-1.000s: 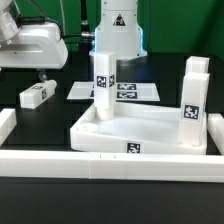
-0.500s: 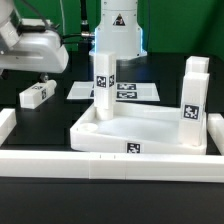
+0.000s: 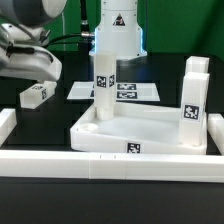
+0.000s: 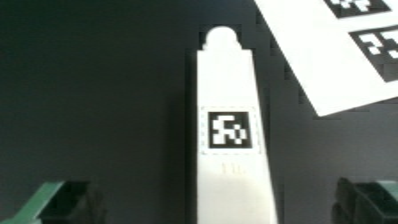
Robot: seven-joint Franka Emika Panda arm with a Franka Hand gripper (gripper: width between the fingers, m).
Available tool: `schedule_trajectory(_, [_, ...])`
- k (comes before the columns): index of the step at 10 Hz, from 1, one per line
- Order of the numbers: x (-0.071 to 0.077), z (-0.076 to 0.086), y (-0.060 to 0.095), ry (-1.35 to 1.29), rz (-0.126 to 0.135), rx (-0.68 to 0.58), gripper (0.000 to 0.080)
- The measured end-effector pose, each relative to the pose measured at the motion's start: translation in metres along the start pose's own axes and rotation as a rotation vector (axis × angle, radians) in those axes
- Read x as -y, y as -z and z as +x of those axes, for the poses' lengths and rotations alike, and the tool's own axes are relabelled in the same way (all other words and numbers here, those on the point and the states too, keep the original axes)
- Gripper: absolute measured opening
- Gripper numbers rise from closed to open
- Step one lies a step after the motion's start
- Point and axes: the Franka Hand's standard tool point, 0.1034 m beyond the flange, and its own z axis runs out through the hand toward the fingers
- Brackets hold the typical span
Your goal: Assemble desk
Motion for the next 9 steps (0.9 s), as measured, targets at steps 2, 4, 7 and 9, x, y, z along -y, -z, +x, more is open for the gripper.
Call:
schedule_trajectory(2, [0.003, -0.001, -0.007, -0.004, 0.001, 0.084, 0.0649])
schedule_trajectory(4, [0.003, 0.000, -0.012, -0.013, 0.001, 0.161, 0.0649])
schedule_trajectory(7, [0.002, 0.008, -0.010, -0.013, -0.013, 0.134, 0.0649])
schedule_trajectory(9, [0.003, 0.012, -0.012, -0.018, -0.019, 0.124, 0.0649])
